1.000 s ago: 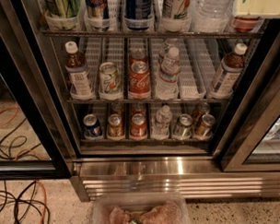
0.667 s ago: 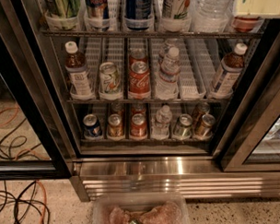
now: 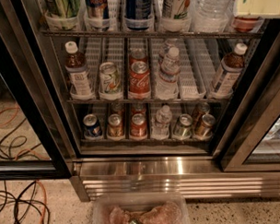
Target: Pick water bottle from top shelf of fridge
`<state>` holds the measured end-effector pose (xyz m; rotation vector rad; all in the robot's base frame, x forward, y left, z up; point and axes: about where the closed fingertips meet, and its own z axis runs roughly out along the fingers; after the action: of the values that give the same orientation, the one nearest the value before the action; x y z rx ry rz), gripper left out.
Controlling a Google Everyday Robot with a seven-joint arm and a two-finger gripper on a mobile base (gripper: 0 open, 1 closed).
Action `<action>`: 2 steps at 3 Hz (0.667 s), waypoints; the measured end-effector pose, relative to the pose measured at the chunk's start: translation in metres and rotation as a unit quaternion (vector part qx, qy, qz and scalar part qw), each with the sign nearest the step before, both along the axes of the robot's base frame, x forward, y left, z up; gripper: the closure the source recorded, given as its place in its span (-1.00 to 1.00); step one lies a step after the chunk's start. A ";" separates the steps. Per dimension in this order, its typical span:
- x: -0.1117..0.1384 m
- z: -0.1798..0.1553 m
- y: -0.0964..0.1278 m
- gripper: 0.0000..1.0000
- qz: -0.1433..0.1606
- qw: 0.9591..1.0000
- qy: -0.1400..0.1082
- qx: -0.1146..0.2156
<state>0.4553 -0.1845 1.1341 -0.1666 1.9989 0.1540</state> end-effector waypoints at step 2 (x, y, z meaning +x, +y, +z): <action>0.000 0.000 0.000 0.10 0.000 1.000 0.000 0.000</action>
Offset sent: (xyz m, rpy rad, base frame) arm 0.0357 0.0227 0.0043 -0.1032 -0.0053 0.0627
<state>0.4553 -0.1845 1.1341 -0.1666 1.9989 0.1540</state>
